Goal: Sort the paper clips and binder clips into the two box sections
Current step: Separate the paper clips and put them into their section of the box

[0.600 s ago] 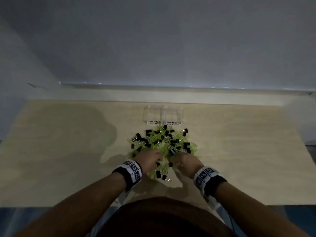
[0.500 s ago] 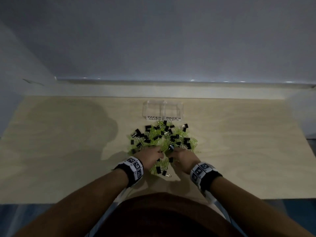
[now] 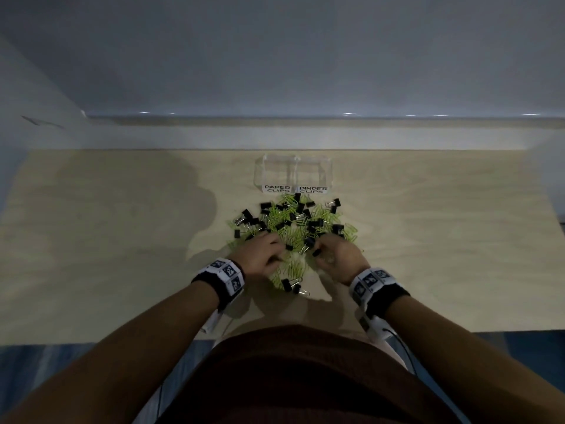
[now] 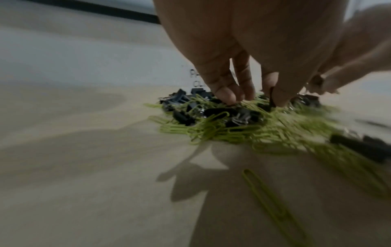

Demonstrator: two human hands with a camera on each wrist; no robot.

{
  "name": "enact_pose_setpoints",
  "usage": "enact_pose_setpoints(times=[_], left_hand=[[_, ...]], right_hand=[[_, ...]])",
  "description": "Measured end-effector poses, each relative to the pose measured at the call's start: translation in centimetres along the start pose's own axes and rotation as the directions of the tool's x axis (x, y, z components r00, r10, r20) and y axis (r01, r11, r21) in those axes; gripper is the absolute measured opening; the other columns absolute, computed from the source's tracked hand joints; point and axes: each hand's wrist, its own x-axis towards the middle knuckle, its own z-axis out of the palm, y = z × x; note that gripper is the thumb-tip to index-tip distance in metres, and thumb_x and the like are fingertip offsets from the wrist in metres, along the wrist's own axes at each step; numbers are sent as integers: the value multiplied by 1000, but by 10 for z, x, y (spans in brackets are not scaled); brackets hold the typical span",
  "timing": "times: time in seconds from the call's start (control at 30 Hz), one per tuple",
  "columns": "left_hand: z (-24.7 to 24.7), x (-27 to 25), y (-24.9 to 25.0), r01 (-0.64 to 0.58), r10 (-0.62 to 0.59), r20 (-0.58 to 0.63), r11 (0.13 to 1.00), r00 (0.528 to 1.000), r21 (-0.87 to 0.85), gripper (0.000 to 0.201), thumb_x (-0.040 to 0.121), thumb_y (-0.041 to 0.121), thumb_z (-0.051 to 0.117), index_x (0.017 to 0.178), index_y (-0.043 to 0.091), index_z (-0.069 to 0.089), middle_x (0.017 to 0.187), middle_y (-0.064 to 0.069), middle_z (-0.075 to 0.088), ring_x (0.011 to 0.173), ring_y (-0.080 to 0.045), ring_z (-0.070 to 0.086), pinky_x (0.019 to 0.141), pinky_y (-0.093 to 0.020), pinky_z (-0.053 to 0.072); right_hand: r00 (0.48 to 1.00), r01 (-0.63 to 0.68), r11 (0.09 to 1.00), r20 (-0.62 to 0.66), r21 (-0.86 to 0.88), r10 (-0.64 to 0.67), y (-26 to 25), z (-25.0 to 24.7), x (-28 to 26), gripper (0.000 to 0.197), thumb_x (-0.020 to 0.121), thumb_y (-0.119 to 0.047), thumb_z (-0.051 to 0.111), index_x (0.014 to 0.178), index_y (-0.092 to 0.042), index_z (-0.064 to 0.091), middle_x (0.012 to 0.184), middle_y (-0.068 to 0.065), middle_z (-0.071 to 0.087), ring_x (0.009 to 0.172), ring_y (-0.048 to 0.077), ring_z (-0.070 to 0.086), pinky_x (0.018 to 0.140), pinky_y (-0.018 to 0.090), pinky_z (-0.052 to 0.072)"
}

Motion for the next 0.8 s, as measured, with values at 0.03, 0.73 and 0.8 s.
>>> enact_pose_setpoints(times=[0.03, 0.73, 0.8], left_hand=[[-1, -5, -5, 47, -53, -95, 996, 994, -73, 17, 86, 26, 57, 94, 12, 58, 107, -3, 52, 93, -15, 44, 82, -34, 47], [23, -16, 29, 72, -61, 95, 991, 994, -115, 21, 80, 24, 60, 98, 15, 54, 105, -3, 52, 94, -19, 50, 83, -35, 47], [18, -23, 20, 104, -101, 30, 984, 994, -143, 21, 82, 26, 59, 100, 17, 54, 107, 0, 51, 94, -16, 49, 84, -33, 49]], right_hand=[[997, -36, 999, -66, 26, 38, 5, -6, -1, 13, 78, -17, 66, 90, -12, 61, 86, 2, 61, 74, 20, 57, 66, 31, 49], [893, 438, 878, 207, -192, -400, -20, 43, -34, 24, 61, -11, 79, 82, -13, 67, 86, 7, 64, 70, 25, 62, 52, 27, 52], [932, 338, 930, 186, -144, -310, -16, 34, -37, 16, 71, -14, 73, 85, -12, 67, 93, 7, 63, 78, 25, 60, 61, 30, 54]])
